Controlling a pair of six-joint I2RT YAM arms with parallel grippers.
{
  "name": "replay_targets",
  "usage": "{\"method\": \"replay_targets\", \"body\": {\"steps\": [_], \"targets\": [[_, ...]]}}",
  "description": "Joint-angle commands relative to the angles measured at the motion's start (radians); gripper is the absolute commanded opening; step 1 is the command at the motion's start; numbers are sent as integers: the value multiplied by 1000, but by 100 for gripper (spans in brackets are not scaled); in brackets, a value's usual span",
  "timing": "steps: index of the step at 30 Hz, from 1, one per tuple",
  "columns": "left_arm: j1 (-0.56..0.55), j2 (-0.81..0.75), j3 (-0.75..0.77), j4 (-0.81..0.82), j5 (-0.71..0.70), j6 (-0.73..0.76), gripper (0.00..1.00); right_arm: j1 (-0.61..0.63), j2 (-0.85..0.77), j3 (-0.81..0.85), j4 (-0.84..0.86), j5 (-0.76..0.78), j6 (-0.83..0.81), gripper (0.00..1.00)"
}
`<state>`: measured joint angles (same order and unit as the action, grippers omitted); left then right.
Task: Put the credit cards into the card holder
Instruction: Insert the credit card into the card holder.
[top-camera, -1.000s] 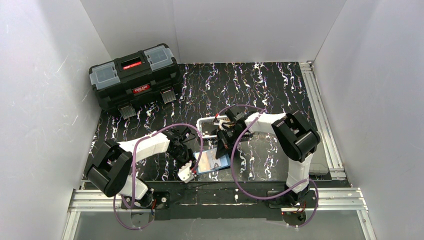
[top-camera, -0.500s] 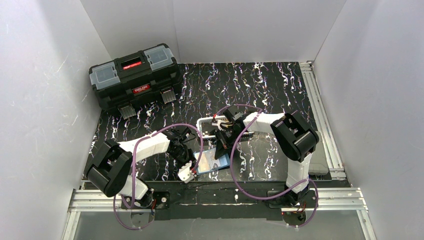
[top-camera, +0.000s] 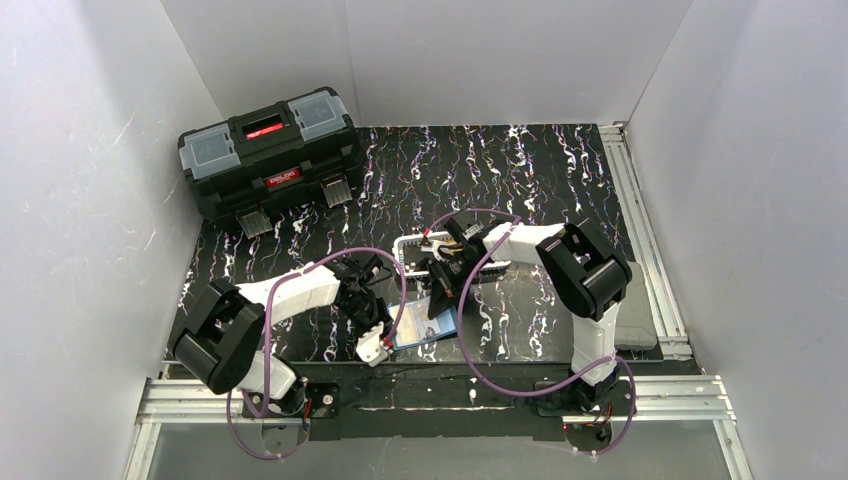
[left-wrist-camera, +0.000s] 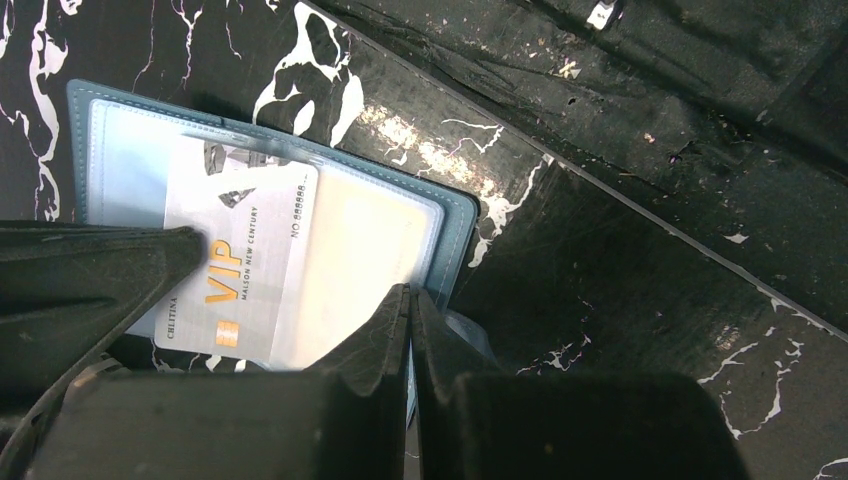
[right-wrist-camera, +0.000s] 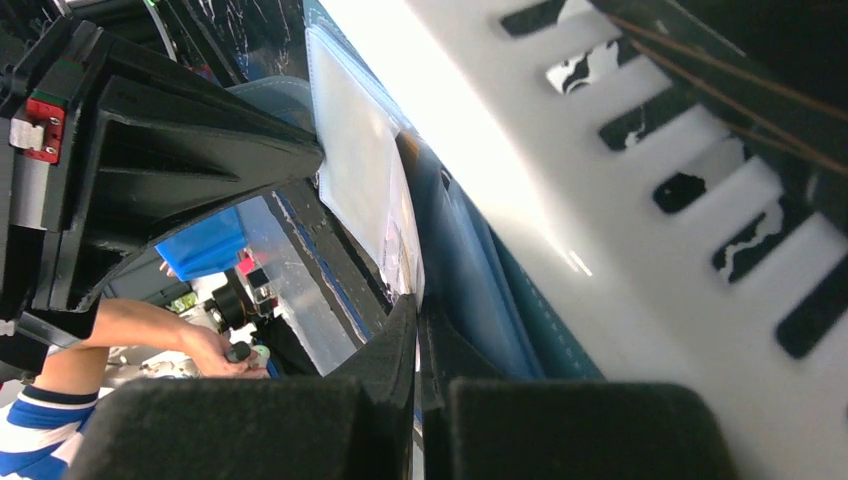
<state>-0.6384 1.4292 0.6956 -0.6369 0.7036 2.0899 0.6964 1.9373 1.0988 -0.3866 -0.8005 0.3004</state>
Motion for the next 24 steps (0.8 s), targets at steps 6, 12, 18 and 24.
{"method": "replay_targets", "body": {"steps": [6,12,18,24], "targets": [[-6,-32,-6,-18,43,148,0,12,16,48,13,80,0,1],[-8,-29,-6,-18,49,151,0,12,-15,20,45,138,21,1],[-9,-28,-5,-18,53,148,0,26,-21,29,51,149,20,1],[-13,-26,-2,-18,56,146,0,71,-26,51,11,141,-25,1]]}}
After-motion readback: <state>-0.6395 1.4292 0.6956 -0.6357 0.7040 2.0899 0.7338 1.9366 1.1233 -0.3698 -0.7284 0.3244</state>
